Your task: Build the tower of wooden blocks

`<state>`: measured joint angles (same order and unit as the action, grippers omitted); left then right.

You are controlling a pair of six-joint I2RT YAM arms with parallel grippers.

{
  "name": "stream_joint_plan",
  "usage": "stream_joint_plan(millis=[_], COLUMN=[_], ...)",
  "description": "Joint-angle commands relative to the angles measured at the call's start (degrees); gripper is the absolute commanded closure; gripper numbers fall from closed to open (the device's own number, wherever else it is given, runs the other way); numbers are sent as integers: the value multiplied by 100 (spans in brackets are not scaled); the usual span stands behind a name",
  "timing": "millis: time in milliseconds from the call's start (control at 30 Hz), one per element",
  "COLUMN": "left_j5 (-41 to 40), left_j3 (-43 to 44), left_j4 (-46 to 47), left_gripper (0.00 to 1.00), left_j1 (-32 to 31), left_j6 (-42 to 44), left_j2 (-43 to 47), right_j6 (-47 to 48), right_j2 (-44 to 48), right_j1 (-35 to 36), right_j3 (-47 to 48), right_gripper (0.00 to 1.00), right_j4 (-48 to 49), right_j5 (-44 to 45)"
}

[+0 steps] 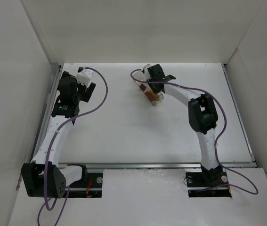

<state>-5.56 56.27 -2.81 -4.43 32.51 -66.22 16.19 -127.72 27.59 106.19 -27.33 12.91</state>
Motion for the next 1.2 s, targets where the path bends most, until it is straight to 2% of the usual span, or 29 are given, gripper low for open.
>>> stream_joint_plan(millis=[0, 33, 100, 167, 267, 467, 500, 633, 700, 867, 900, 1000, 1033, 1100, 1167], left_j5=[82, 82, 82, 82, 3, -50, -50, 3, 3, 55, 55, 55, 55, 55, 55], left_j3=[-81, -81, -212, -283, -336, -442, -442, -494, -494, -494, -494, -547, -547, -547, -547], left_j4=[219, 219, 342, 403, 457, 457, 457, 457, 509, 509, 509, 509, 509, 509, 509], left_gripper=[0, 0, 0, 0, 0, 0, 0, 0, 0, 0, 0, 0, 0, 0, 0], left_j1=[3, 3, 3, 3, 3, 3, 3, 3, 3, 3, 3, 3, 3, 3, 3], left_j6=[-17, -17, 35, 97, 167, 168, 168, 115, 115, 115, 115, 115, 63, 62, 62], left_j2=[328, 389, 442, 504, 609, 663, 715, 715, 715, 768, 768, 768, 768, 820, 821], right_j6=[-1, 120, 410, 630, 772, 772, 772, 554, 386, -140, -203, -493, -589, -826, -1011], right_j2=[668, 670, 722, 661, 389, 54, 54, 54, 54, 177, 256, 476, 528, 608, 608], right_j1=[290, 343, 431, 510, 642, 1177, 1230, 1433, 1564, 1626, 1626, 1565, 1452, 1311, 1056], right_j3=[-370, -493, -852, -1091, -1232, -978, -978, -838, -653, -231, -109, 68, 199, 305, 367], right_gripper=[100, 100, 100, 100, 100, 100, 98, 78, 61, 40, 32, 17, 0, 0, 0], right_j4=[605, 719, 1036, 1325, 1555, 1555, 1555, 1354, 1073, 581, 458, 90, -34, -271, -562], right_j5=[2106, 2998, 3994, 4525, 4879, 4941, 4880, 4678, 4529, 4011, 3940, 3308, 3054, 2204, 1814])
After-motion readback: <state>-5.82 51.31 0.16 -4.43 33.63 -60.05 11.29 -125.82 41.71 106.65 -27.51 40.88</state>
